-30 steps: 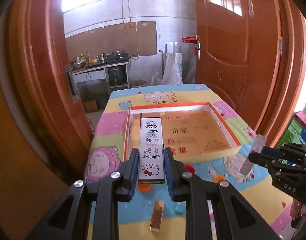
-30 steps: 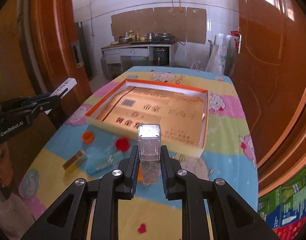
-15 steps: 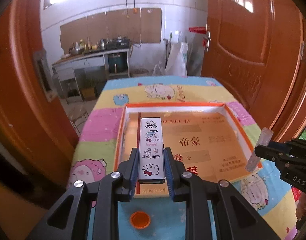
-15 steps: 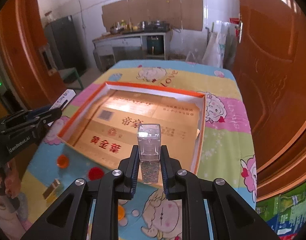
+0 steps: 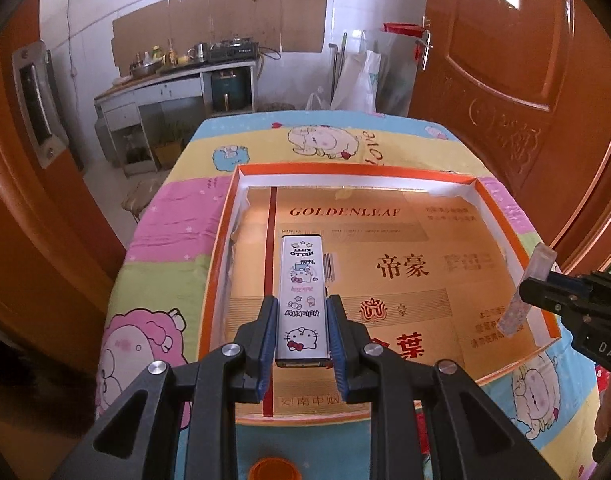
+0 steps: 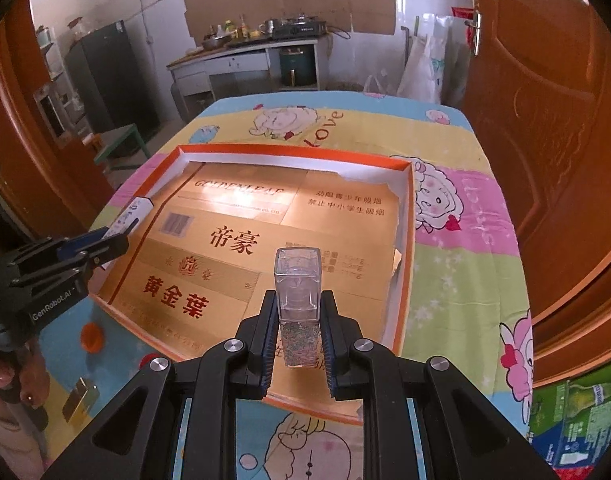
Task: Organize rigid objects
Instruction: 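Carry the Hello Kitty box and the clear bottle over the cardboard tray with both tools, then lower and release the box with the left tool while the right tool releases the bottle in the tray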
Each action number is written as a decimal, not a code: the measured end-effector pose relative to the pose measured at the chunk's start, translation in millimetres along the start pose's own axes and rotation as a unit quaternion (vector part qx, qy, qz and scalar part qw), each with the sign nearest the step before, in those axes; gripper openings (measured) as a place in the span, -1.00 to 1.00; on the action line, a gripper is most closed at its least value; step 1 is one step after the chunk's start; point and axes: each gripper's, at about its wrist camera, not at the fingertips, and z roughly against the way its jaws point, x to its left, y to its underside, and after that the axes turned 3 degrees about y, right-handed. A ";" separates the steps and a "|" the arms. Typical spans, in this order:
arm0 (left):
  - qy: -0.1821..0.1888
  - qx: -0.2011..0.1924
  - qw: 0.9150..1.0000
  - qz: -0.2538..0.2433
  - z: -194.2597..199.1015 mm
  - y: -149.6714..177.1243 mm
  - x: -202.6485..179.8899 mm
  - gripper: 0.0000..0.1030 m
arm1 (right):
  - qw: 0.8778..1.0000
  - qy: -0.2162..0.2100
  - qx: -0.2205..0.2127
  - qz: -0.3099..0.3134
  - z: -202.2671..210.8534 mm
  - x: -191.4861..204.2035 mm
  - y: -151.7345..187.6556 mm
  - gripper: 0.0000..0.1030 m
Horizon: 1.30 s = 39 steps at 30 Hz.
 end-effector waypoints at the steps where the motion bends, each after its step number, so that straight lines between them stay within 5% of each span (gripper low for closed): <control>1: -0.001 0.003 1.000 0.000 -2.7 -0.3 0.0 -0.51 | 1.000 0.001 0.002 0.000 -2.3 0.0 -0.5 -0.61; 32: 0.023 0.042 0.999 0.010 -42.7 6.5 10.8 -0.50 | 0.999 0.008 0.003 -0.038 -50.2 2.7 4.9 -0.59; 39: 0.031 0.042 0.999 -0.004 -41.1 8.2 9.9 -0.43 | 0.999 0.010 -0.010 -0.038 -46.5 1.5 7.5 -0.40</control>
